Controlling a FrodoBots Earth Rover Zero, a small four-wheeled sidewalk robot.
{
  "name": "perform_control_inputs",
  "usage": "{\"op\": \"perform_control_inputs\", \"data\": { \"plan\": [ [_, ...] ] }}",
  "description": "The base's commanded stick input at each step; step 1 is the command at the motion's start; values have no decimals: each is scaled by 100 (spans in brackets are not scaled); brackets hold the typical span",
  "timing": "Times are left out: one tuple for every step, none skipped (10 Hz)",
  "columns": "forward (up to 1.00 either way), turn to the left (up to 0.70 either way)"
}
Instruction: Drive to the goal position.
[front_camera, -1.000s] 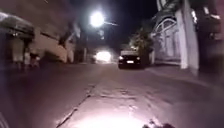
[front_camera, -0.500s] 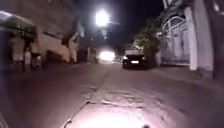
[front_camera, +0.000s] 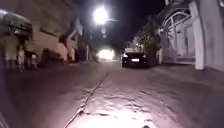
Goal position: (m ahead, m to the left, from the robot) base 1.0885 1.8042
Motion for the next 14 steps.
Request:
{"op": "perform_control_inputs", "data": {
  "plan": [
    [70, 0],
    [70, 0],
    [70, 0],
    [70, 0],
    [70, 0],
    [70, 0],
    [70, 0],
    [70, 0],
    [70, 0],
    [70, 0],
    [70, 0],
    [70, 0],
    [70, 0],
    [70, 0]
  ]
}}
